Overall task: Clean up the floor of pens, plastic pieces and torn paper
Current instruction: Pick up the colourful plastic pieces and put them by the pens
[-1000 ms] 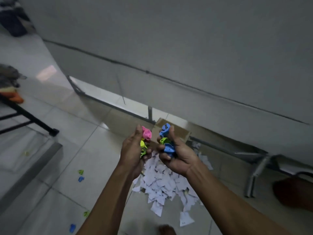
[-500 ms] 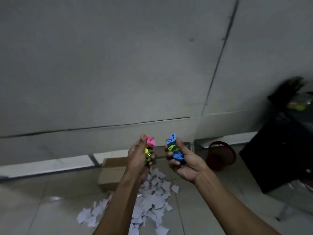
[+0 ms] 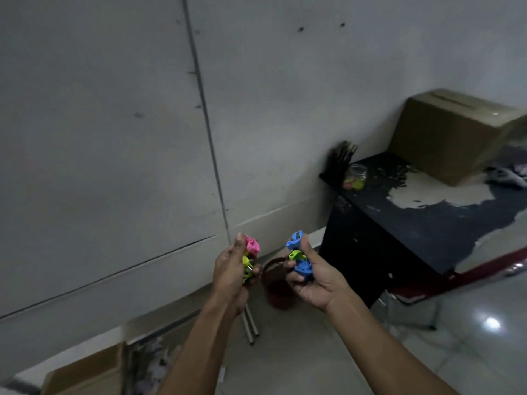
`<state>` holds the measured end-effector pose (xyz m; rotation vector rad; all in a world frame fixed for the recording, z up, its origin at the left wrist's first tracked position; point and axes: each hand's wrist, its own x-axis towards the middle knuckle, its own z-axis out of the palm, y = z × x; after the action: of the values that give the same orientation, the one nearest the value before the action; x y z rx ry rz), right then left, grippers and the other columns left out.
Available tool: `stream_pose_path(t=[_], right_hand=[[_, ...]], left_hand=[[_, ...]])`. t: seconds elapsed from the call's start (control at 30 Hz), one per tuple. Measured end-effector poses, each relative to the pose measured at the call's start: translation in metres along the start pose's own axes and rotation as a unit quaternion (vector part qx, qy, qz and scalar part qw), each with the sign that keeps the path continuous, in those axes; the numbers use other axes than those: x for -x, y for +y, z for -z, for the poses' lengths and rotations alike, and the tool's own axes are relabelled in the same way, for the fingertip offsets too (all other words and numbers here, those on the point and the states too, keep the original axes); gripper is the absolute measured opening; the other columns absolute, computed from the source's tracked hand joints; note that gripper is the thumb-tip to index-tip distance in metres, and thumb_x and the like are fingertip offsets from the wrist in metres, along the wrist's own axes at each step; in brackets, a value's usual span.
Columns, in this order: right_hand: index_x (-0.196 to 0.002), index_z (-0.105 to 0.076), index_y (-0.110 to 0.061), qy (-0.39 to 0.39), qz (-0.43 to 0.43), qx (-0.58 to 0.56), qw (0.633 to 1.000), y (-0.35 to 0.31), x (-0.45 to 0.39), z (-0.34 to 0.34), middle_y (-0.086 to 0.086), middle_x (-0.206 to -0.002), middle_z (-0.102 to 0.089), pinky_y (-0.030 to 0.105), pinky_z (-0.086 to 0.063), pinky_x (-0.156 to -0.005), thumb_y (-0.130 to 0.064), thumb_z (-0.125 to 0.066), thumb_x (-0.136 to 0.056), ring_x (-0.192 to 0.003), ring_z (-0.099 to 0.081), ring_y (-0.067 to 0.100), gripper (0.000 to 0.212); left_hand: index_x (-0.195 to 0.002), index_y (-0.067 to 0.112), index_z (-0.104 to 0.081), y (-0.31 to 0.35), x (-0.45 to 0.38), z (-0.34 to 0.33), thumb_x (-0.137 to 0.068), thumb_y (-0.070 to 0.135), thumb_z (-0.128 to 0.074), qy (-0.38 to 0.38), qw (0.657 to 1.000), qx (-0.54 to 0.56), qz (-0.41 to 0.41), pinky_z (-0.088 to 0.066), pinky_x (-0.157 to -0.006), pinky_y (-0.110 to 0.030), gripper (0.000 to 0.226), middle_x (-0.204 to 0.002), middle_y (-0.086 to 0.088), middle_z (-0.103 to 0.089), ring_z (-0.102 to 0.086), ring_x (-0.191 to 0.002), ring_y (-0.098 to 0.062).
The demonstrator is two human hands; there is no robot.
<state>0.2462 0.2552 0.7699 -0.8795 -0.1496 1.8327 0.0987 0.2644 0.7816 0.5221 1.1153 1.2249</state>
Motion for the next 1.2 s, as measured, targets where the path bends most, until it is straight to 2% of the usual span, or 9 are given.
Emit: stream_pose_path(t=[0.23, 0.33, 0.5, 0.63, 0.8, 0.97, 1.07, 1.13, 1.2], right_hand=[[-0.087, -0.056, -0.011, 0.049, 0.011, -0.003, 0.999, -0.11, -0.039, 0.056, 0.001, -0.058, -0.052, 0.015, -0.028, -0.03, -0.036, -0.058, -0.091, -0.045, -0.05, 0.008, 0.026], [-0.09, -0.057, -0.011, 0.059, 0.018, -0.012, 0.998, -0.143, -0.061, 0.073, 0.001, -0.062, -0.052, 0.015, -0.028, -0.032, -0.036, -0.06, -0.09, -0.047, -0.05, 0.008, 0.025], [-0.091, -0.059, -0.014, 0.073, 0.043, -0.005, 0.996, -0.207, -0.114, 0.09, 0.001, -0.066, -0.051, 0.015, -0.028, -0.031, -0.034, -0.066, -0.08, -0.048, -0.049, 0.008, 0.024], [-0.091, -0.06, -0.012, 0.117, 0.051, 0.0, 0.992, -0.259, -0.149, 0.094, 0.001, -0.071, -0.051, 0.015, -0.027, -0.032, -0.031, -0.066, -0.085, -0.05, -0.049, 0.008, 0.021], [-0.088, -0.059, -0.012, 0.148, 0.053, -0.001, 0.988, -0.321, -0.187, 0.099, 0.003, -0.07, -0.052, 0.015, -0.026, -0.034, -0.028, -0.067, -0.087, -0.052, -0.045, 0.009, 0.018], [-0.086, -0.064, -0.011, 0.213, 0.049, 0.07, 0.973, -0.381, -0.232, 0.123, 0.004, -0.07, -0.052, 0.015, -0.024, -0.037, -0.023, -0.067, -0.087, -0.054, -0.043, 0.011, 0.012], [-0.094, -0.062, -0.011, 0.253, 0.037, 0.116, 0.96, -0.409, -0.269, 0.146, 0.007, -0.075, -0.056, 0.016, -0.025, -0.033, -0.019, -0.07, -0.085, -0.052, -0.044, 0.012, 0.015], [-0.101, -0.064, -0.01, 0.276, 0.046, 0.177, 0.944, -0.43, -0.297, 0.161, 0.01, -0.081, -0.059, 0.016, -0.027, -0.032, -0.017, -0.074, -0.081, -0.051, -0.046, 0.014, 0.024], [-0.102, -0.067, -0.01, 0.296, 0.071, 0.275, 0.912, -0.452, -0.324, 0.173, 0.01, -0.084, -0.062, 0.017, -0.029, -0.033, -0.014, -0.077, -0.079, -0.052, -0.049, 0.014, 0.026]], left_hand=[[-0.074, 0.013, -0.054, -0.032, -0.06, -0.111, -0.094, 0.038, -0.054, -0.023, 0.999, -0.021, 0.029, -0.029, -0.039, -0.014, 0.032, -0.057, -0.001, -0.049, -0.041, -0.036, -0.009], [-0.074, 0.013, -0.056, -0.037, -0.093, -0.144, -0.094, 0.038, -0.054, -0.034, 0.999, -0.032, 0.027, -0.027, -0.035, -0.012, 0.032, -0.058, -0.001, -0.048, -0.04, -0.037, -0.01], [-0.076, 0.011, -0.056, -0.038, -0.167, -0.205, -0.097, 0.036, -0.051, -0.068, 0.996, -0.054, 0.024, -0.027, -0.037, -0.015, 0.033, -0.061, -0.003, -0.048, -0.039, -0.042, -0.013], [-0.075, 0.011, -0.057, -0.034, -0.219, -0.25, -0.098, 0.033, -0.051, -0.09, 0.992, -0.081, 0.026, -0.025, -0.04, -0.016, 0.032, -0.069, -0.006, -0.053, -0.039, -0.043, -0.013], [-0.087, 0.008, -0.061, -0.031, -0.276, -0.299, -0.096, 0.037, -0.054, -0.089, 0.991, -0.092, 0.036, -0.03, -0.036, -0.016, 0.031, -0.063, -0.006, -0.05, -0.04, -0.043, -0.013], [-0.088, 0.011, -0.06, -0.05, -0.325, -0.335, -0.095, 0.039, -0.055, -0.077, 0.988, -0.113, 0.073, -0.029, -0.039, -0.02, 0.03, -0.068, -0.006, -0.052, -0.042, -0.047, -0.012], [-0.088, 0.011, -0.06, -0.06, -0.351, -0.351, -0.094, 0.039, -0.056, -0.046, 0.988, -0.124, 0.075, -0.03, -0.04, -0.02, 0.03, -0.072, -0.008, -0.053, -0.042, -0.048, -0.012], [-0.088, 0.01, -0.061, -0.066, -0.37, -0.363, -0.094, 0.039, -0.056, -0.023, 0.989, -0.132, 0.066, -0.029, -0.042, -0.022, 0.031, -0.073, -0.008, -0.054, -0.042, -0.047, -0.013], [-0.086, 0.01, -0.063, -0.071, -0.387, -0.375, -0.094, 0.039, -0.055, -0.002, 0.989, -0.137, 0.056, -0.029, -0.044, -0.023, 0.032, -0.071, -0.009, -0.054, -0.042, -0.047, -0.014]])
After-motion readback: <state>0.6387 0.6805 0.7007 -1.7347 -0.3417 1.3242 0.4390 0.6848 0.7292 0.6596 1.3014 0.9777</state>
